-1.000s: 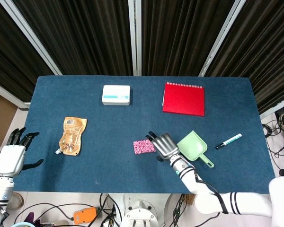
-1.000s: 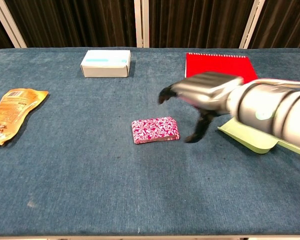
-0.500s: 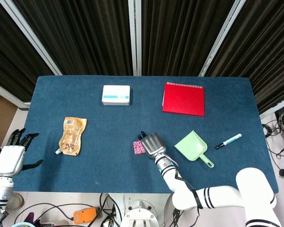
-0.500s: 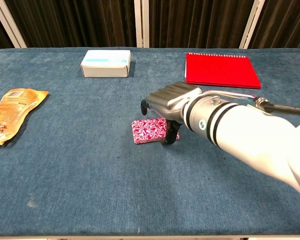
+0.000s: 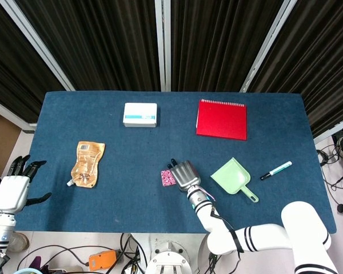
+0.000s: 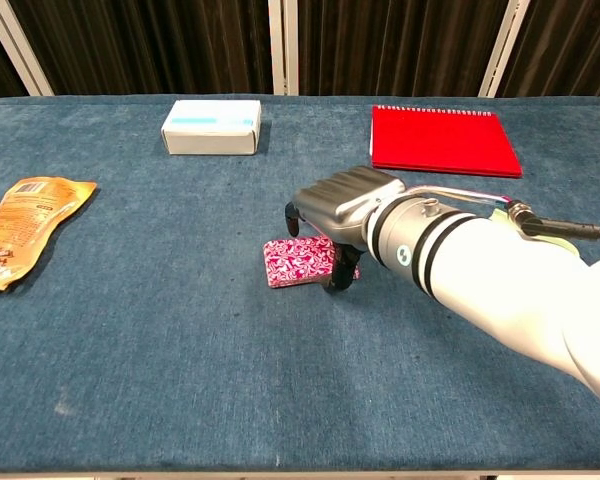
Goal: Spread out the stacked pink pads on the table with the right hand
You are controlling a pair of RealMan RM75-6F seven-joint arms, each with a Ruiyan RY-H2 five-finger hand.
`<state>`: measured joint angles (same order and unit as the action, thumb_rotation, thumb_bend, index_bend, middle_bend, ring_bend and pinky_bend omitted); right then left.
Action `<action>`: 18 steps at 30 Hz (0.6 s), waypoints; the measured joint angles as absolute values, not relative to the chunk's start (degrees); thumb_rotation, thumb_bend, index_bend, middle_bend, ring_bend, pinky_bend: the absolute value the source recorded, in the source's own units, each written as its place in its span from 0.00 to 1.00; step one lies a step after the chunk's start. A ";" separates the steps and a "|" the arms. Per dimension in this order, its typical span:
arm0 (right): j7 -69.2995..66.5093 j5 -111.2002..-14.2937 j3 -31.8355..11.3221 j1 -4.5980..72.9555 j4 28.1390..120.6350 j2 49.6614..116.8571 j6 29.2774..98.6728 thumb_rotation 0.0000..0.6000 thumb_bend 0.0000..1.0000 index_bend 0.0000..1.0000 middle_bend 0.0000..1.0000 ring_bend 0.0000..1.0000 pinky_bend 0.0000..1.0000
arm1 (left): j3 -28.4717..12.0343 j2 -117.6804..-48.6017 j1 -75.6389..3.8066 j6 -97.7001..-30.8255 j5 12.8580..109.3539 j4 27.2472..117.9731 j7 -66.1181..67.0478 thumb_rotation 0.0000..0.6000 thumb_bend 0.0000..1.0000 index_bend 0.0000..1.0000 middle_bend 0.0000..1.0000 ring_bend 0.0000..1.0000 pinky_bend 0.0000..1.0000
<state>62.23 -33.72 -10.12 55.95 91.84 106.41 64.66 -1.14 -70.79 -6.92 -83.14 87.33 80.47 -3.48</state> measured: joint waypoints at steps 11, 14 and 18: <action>61.07 -34.19 -9.68 56.47 91.28 106.98 65.51 1.00 0.46 0.43 0.33 0.89 1.00 | -1.03 -70.76 -6.95 -82.87 87.12 80.44 -3.35 1.00 0.04 0.18 0.23 0.03 0.00; 60.71 -34.63 -9.48 56.48 91.13 107.12 65.67 1.00 0.46 0.45 0.36 0.89 1.00 | -0.97 -70.75 -7.01 -82.79 87.19 80.47 -3.29 1.00 0.04 0.18 0.23 0.03 0.00; 59.47 -36.06 -9.26 56.24 90.91 107.27 65.93 1.00 0.48 0.50 0.41 0.90 1.00 | -0.97 -70.71 -6.99 -82.83 87.16 80.54 -3.23 1.00 0.04 0.18 0.23 0.03 0.00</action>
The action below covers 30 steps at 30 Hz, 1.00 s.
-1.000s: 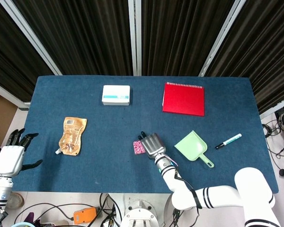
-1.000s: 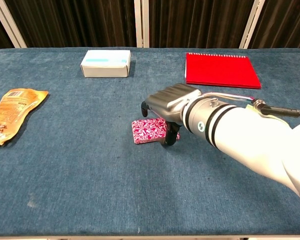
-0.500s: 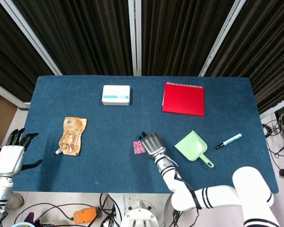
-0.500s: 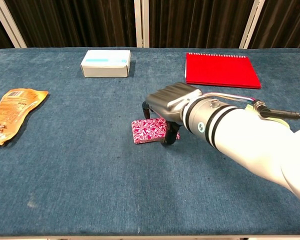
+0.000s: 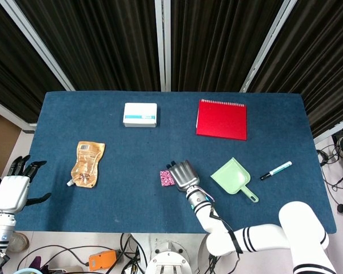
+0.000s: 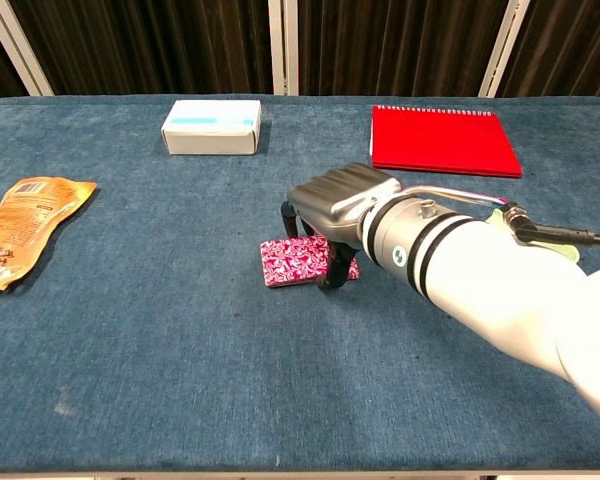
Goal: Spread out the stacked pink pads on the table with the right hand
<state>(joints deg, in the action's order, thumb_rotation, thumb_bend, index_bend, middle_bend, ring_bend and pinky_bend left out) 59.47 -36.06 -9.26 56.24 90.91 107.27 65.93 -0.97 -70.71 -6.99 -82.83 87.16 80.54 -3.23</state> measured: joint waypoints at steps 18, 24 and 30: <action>52.13 -40.24 -9.44 52.07 93.53 96.91 66.96 1.00 0.52 0.53 0.44 0.92 1.00 | -1.14 -70.41 -7.54 -82.49 87.31 81.41 -2.50 1.00 0.04 0.18 0.23 0.03 0.00; 50.02 -39.08 -8.89 51.38 87.11 95.59 63.08 1.00 0.52 0.52 0.44 0.92 1.00 | -1.12 -70.52 -7.77 -82.07 87.17 82.11 -1.74 1.00 0.04 0.18 0.23 0.03 0.00; 49.09 -38.47 -7.79 51.46 80.71 96.76 59.40 1.00 0.52 0.49 0.44 0.92 1.00 | -1.11 -70.23 -7.82 -81.86 86.92 82.92 -1.04 1.00 0.04 0.18 0.23 0.03 0.00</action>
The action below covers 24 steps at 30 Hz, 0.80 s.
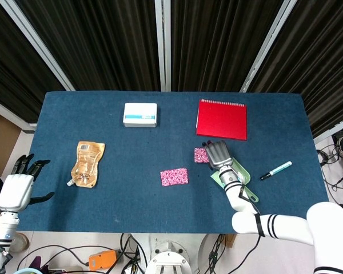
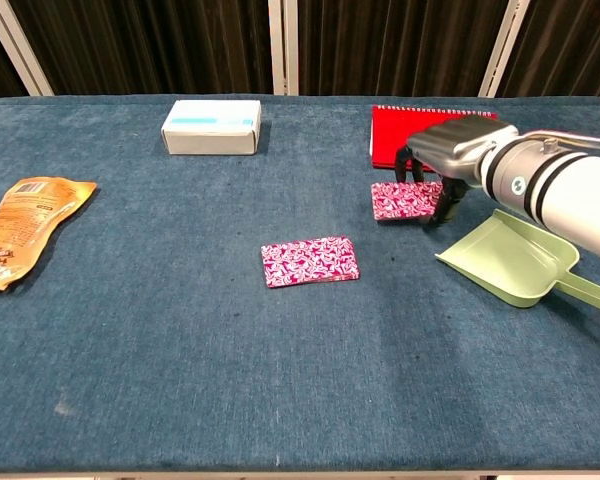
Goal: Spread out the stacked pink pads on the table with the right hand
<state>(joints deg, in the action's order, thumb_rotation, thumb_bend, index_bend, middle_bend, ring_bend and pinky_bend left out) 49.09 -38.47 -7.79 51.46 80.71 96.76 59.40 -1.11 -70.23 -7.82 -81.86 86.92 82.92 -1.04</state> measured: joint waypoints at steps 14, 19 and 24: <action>50.83 -37.26 -6.65 51.46 86.18 93.08 58.66 0.89 0.43 0.13 0.28 0.86 1.00 | -1.20 -70.12 -7.97 -81.96 86.92 83.25 -0.45 1.00 0.04 0.18 0.23 0.02 0.00; 51.03 -39.85 -6.74 51.34 93.29 89.85 60.91 0.89 0.43 0.17 0.28 0.86 1.00 | -1.23 -70.02 -7.84 -82.10 86.71 83.24 -0.57 1.00 0.04 0.18 0.23 0.02 0.00; 51.19 -41.35 -7.21 52.07 101.28 88.06 61.49 0.89 0.43 0.22 0.28 0.86 1.00 | -1.10 -70.18 -7.67 -82.24 86.71 83.30 -0.63 1.00 0.04 0.18 0.23 0.02 0.00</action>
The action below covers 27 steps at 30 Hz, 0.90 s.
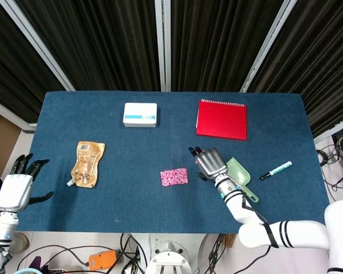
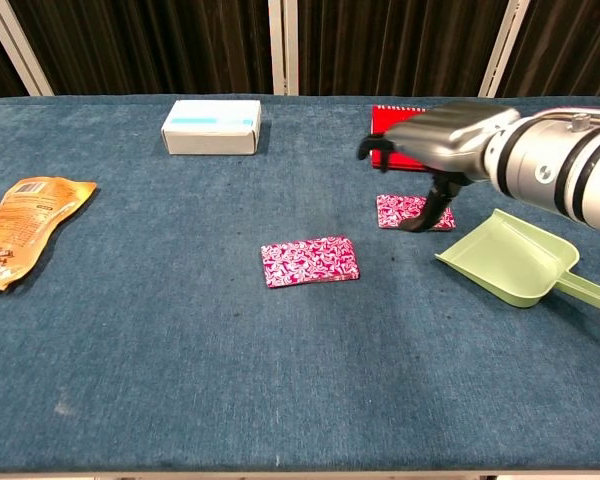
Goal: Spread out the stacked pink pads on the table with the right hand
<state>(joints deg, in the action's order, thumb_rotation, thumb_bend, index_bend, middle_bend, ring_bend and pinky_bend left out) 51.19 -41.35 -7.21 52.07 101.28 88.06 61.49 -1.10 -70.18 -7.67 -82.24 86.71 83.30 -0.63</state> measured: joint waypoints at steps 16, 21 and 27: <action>64.38 -30.17 -7.63 60.72 94.92 103.53 66.75 0.89 0.43 0.28 0.28 0.86 1.00 | -0.70 -70.95 -7.27 -82.32 86.79 81.58 -1.94 1.00 0.04 0.18 0.23 0.02 0.00; 65.10 -29.79 -7.64 61.26 93.25 105.12 67.50 0.89 0.43 0.30 0.28 0.86 1.00 | -0.67 -71.17 -7.16 -82.32 86.69 80.99 -2.36 1.00 0.04 0.18 0.23 0.02 0.00; 65.15 -29.71 -7.29 61.16 92.76 105.61 67.67 0.89 0.43 0.31 0.28 0.86 1.00 | -0.63 -71.29 -7.13 -82.32 86.76 80.72 -2.47 1.00 0.04 0.18 0.23 0.02 0.00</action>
<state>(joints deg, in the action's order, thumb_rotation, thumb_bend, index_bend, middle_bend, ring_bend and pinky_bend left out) 65.15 -29.71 -7.29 61.16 92.76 105.61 67.67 -0.63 -71.29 -7.13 -82.32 86.76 80.72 -2.47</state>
